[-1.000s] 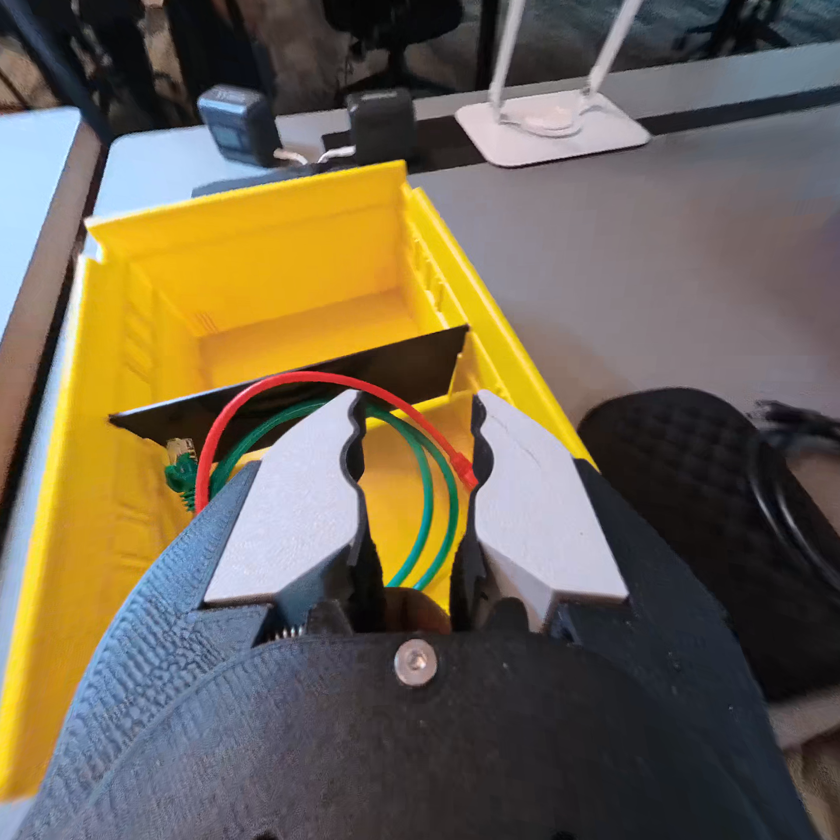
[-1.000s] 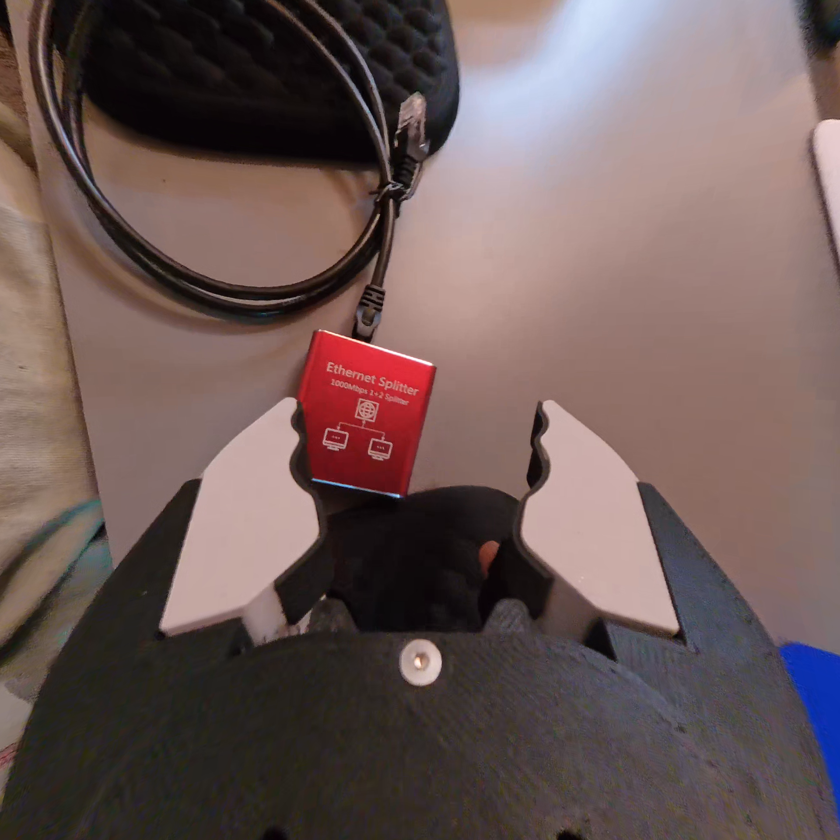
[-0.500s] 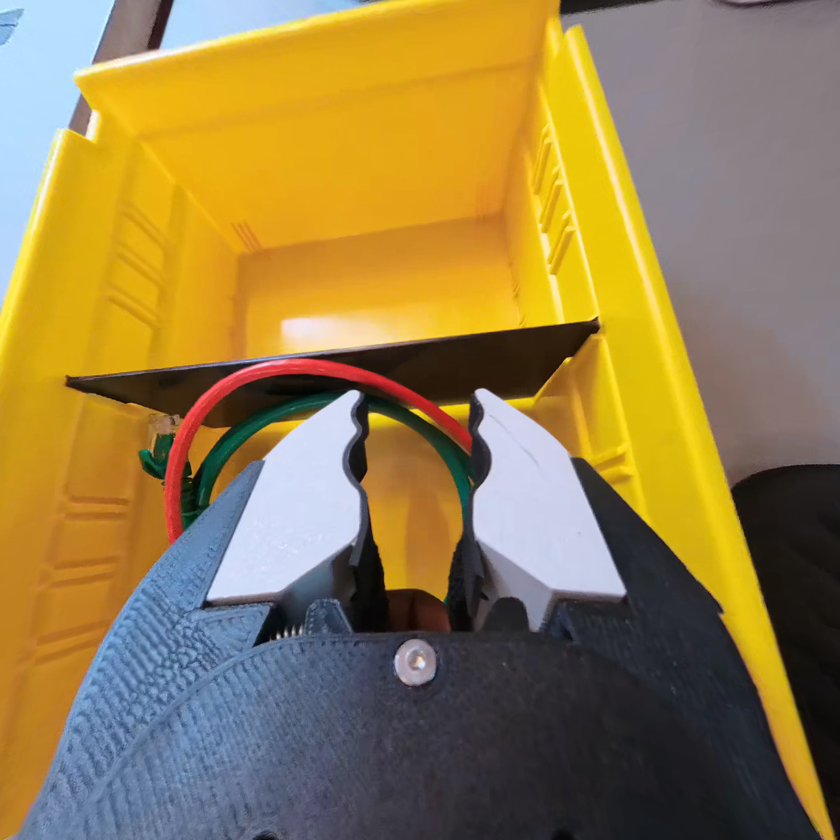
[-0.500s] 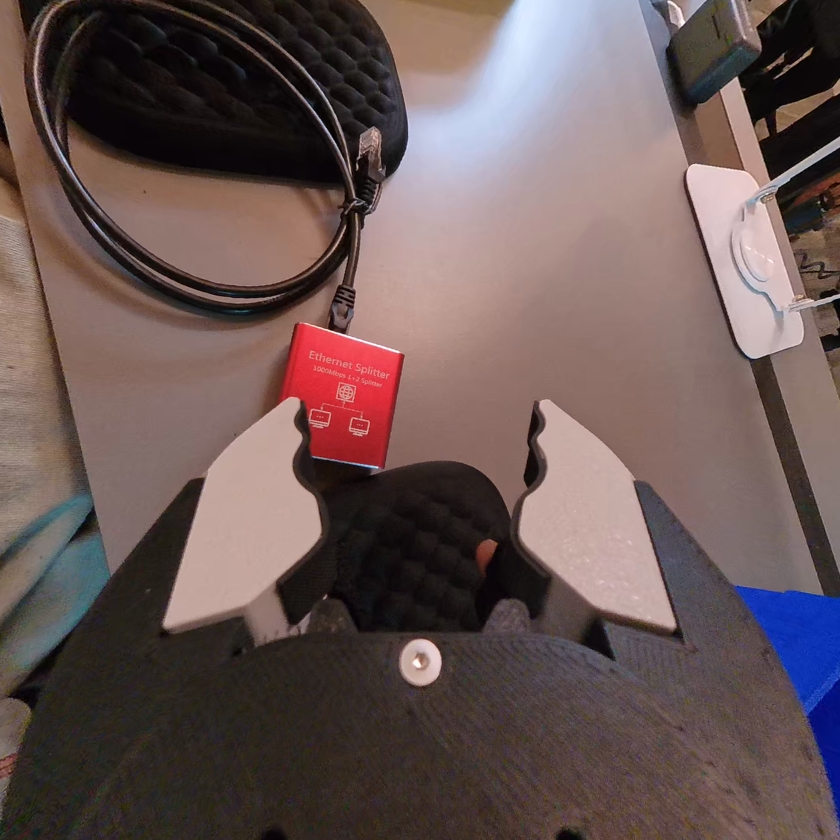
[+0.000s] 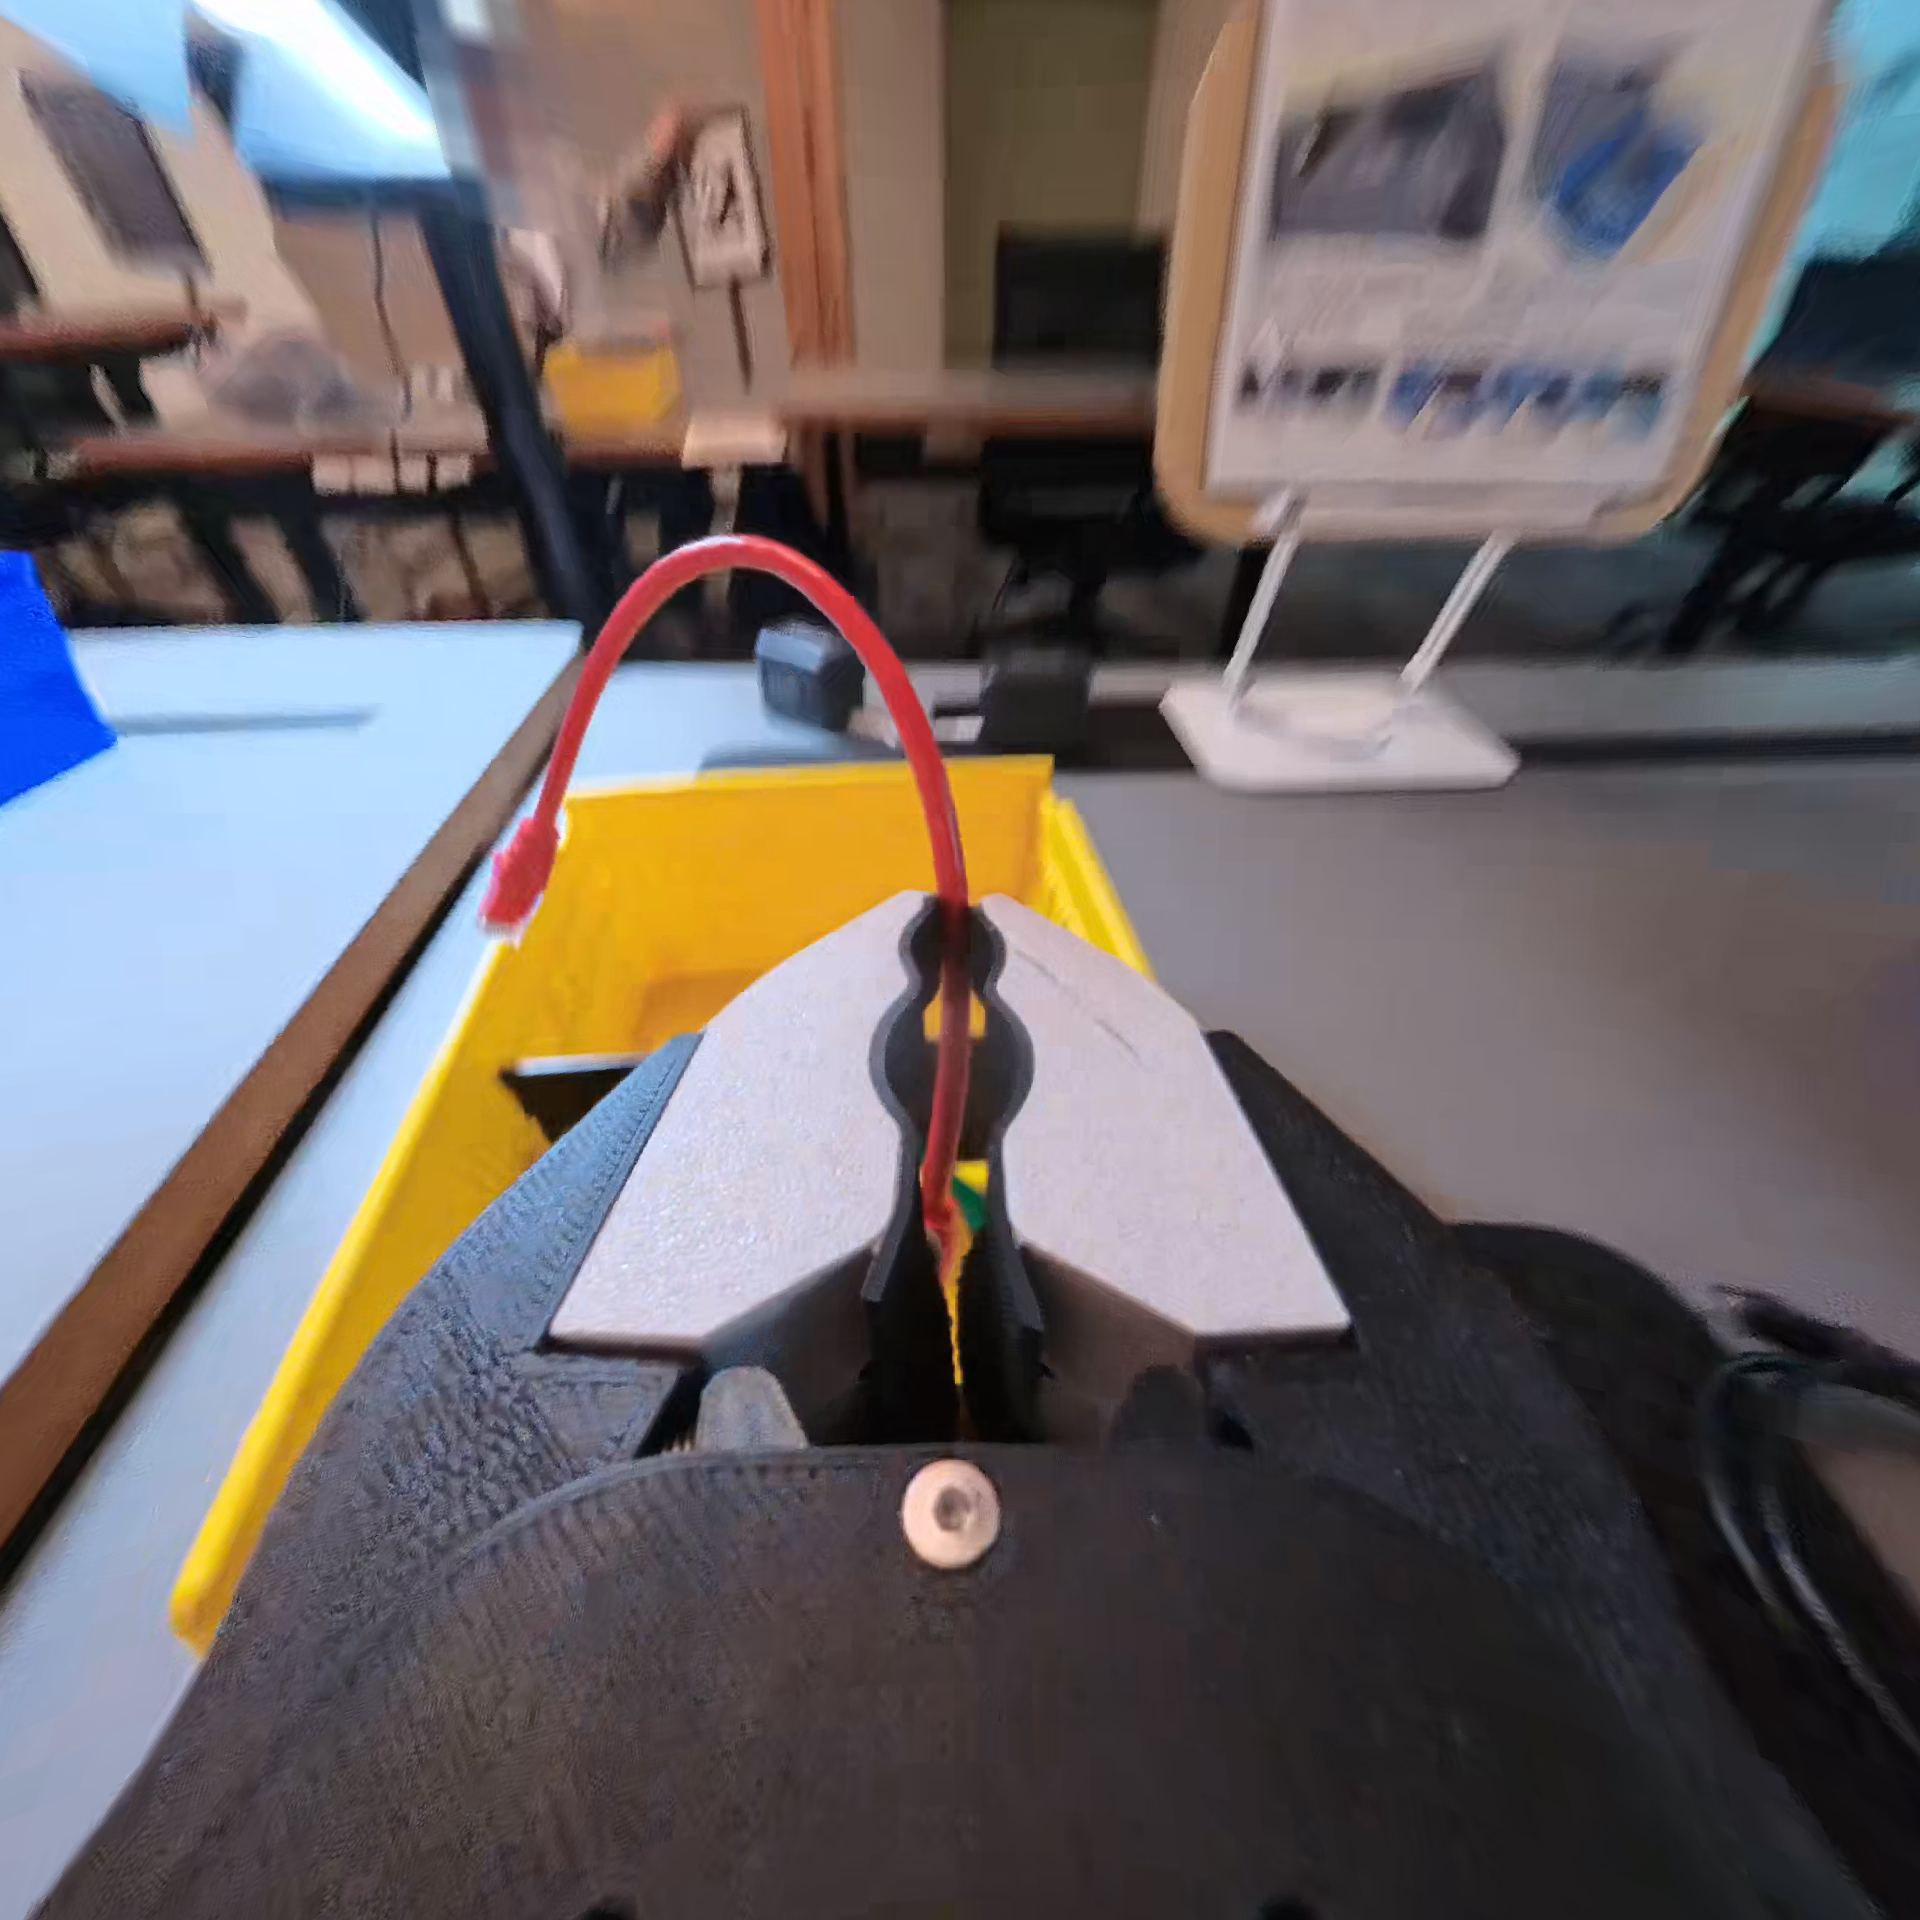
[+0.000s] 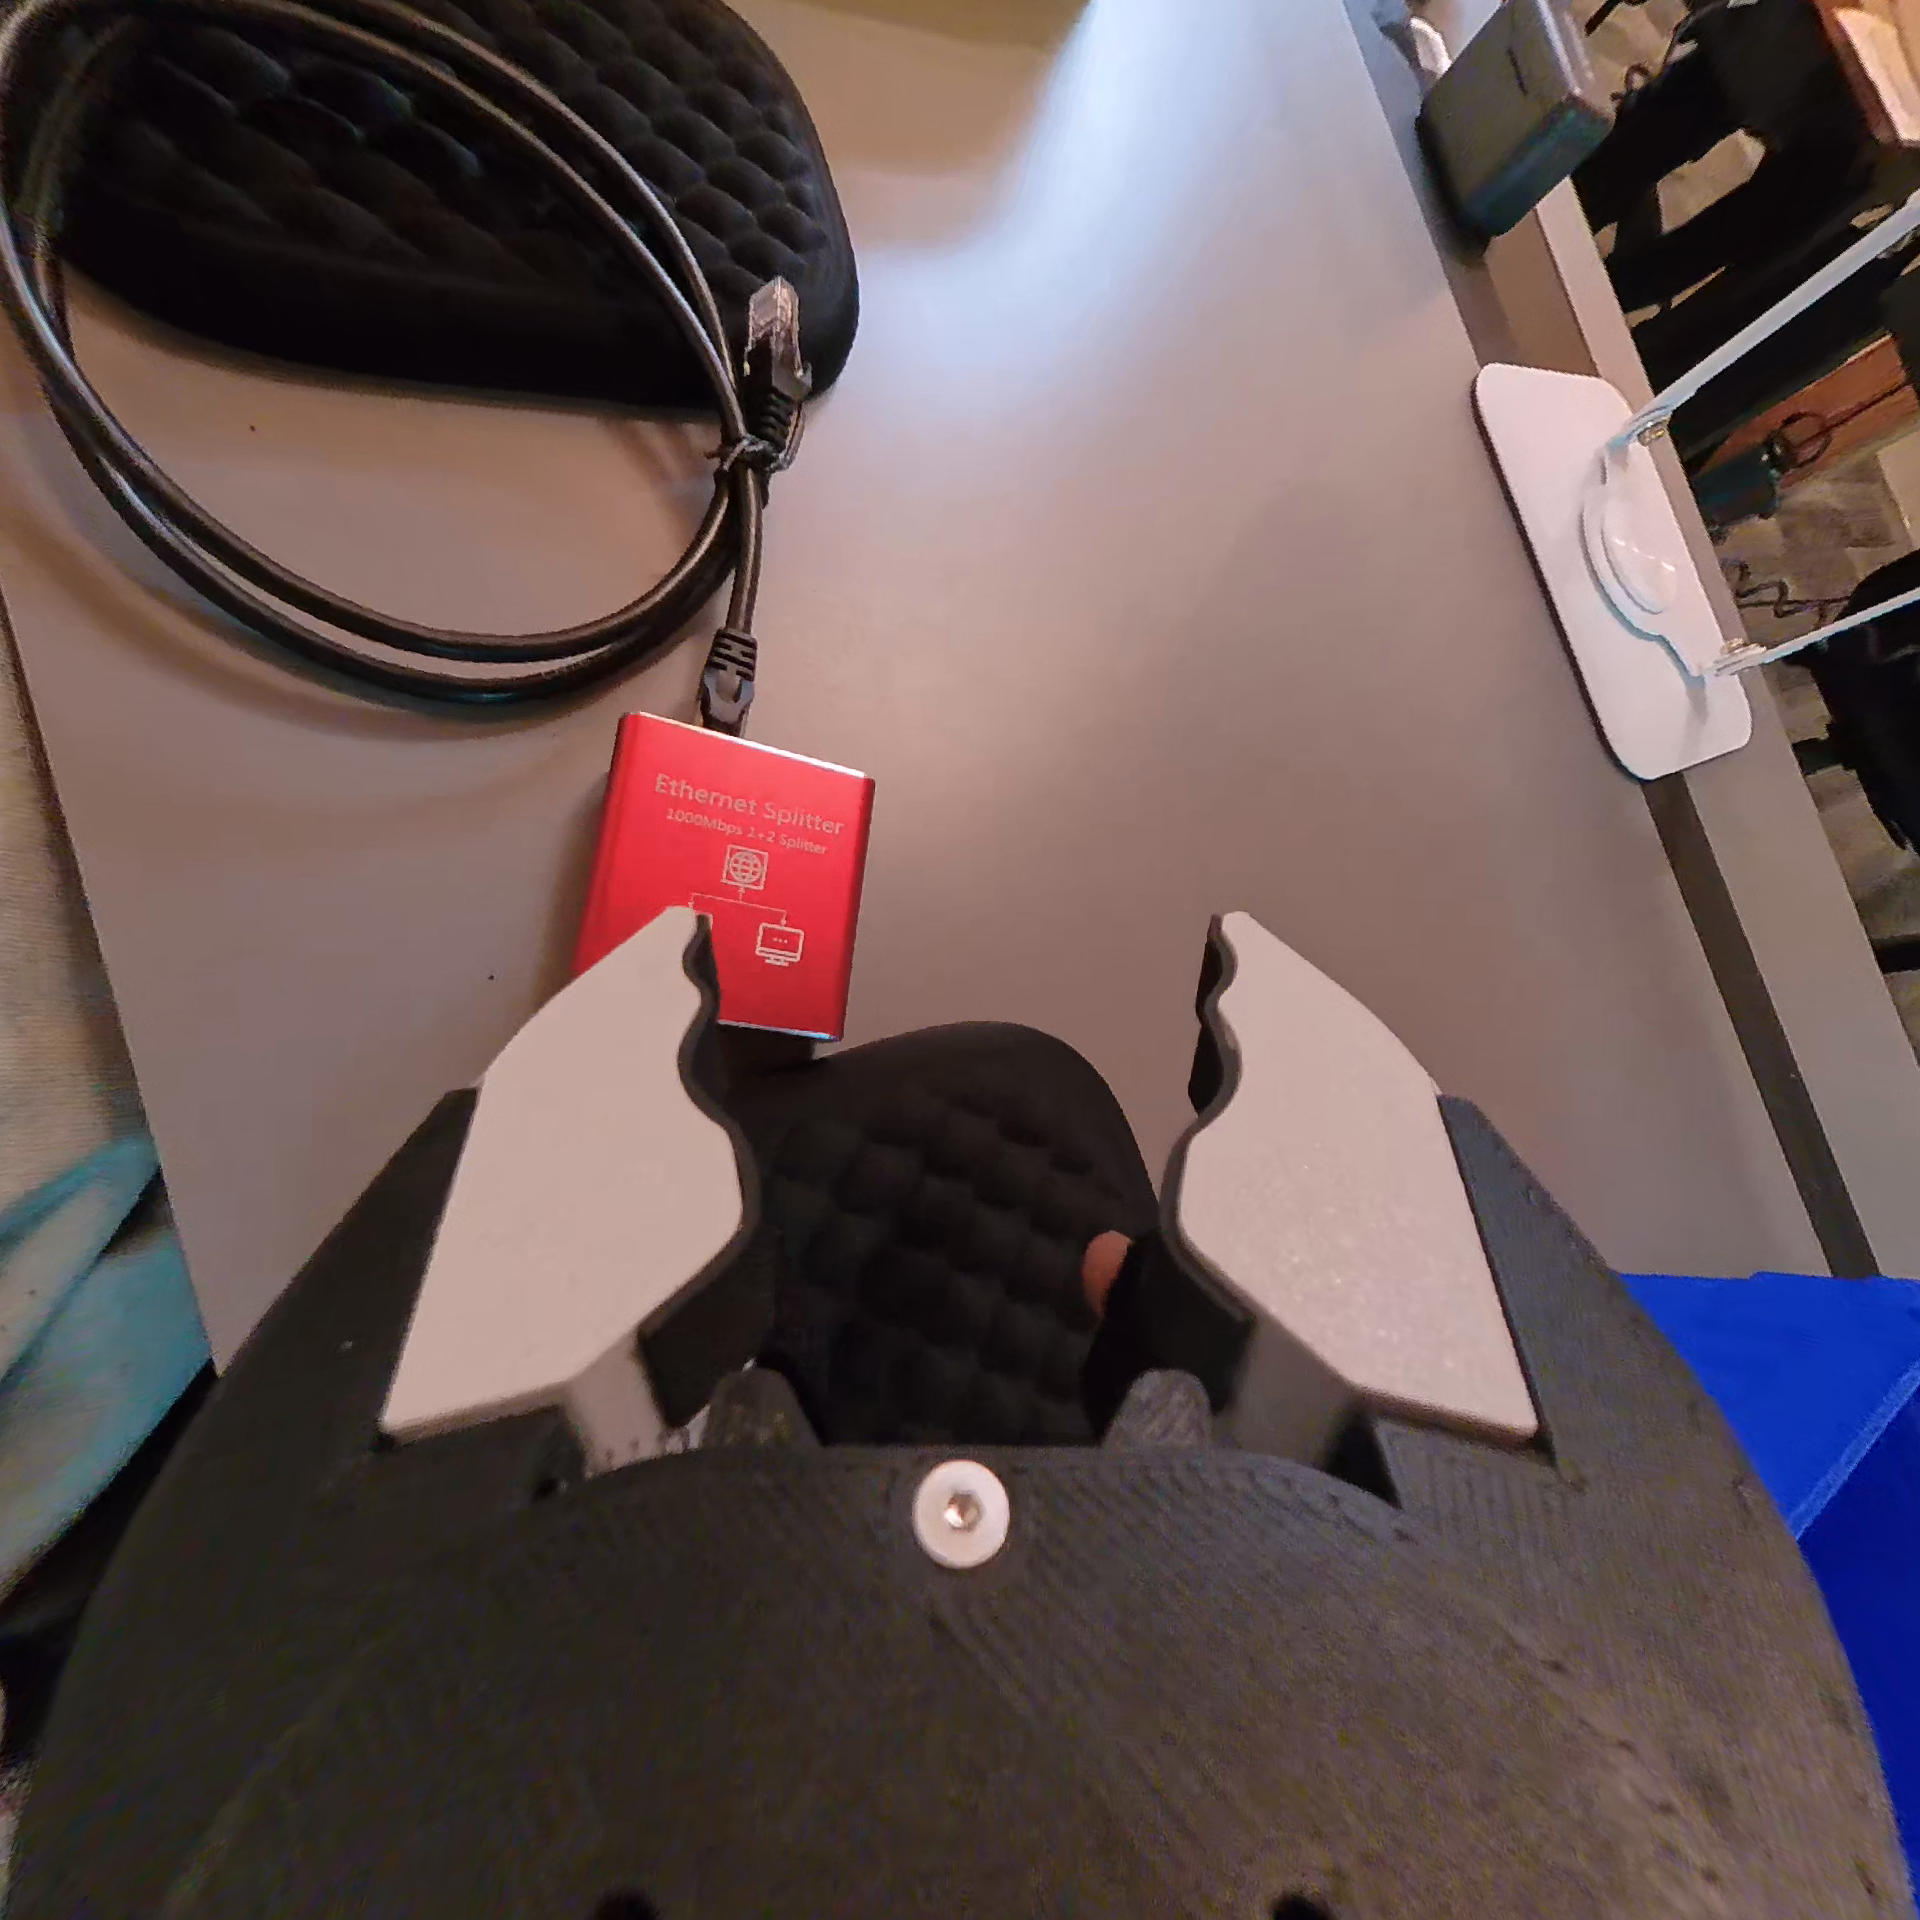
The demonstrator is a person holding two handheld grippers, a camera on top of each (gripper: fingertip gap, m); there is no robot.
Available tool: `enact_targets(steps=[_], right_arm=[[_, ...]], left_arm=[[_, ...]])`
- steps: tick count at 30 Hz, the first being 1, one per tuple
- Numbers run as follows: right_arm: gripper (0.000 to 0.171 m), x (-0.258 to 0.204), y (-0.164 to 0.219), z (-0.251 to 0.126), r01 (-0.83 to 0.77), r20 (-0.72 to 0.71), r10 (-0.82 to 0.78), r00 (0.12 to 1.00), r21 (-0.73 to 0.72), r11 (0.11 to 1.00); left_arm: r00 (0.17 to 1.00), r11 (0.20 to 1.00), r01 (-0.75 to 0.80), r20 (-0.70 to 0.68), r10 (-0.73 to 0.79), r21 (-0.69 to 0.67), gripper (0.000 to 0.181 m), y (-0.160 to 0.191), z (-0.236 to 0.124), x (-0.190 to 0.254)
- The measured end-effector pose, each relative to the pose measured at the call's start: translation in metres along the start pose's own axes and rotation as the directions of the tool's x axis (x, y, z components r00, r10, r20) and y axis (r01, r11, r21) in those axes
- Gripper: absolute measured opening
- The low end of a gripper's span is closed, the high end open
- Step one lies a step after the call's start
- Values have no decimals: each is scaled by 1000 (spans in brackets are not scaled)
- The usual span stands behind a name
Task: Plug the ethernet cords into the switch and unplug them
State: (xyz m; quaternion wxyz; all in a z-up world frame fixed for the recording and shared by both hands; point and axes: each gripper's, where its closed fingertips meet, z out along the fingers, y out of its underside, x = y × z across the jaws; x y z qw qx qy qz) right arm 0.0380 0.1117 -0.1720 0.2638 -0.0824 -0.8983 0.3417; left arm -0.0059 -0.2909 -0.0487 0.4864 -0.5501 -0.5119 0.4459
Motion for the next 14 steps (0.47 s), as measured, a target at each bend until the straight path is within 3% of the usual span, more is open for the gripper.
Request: enact_targets(steps=[4,8,10,14], right_arm=[[86,0,-16,-2,5,-12,-4,1000,83,996],[82,-4,-56,-14,-8,-2,9,1000,298,955],[82,-9,-81,-24,-21,25,12,1000,433,901],[72,-13,-130,-51,-104,99,47,994,711,696]], left_arm=[[984,965,-62,-145,102,254,5,-44,-35,31],[879,913,53,-453,149,404,5,-72,-73,93],[759,883,136,-619,199,450,5,-81,-95,126],[369,851,354,-894,254,388,5,-82,-140,175]])
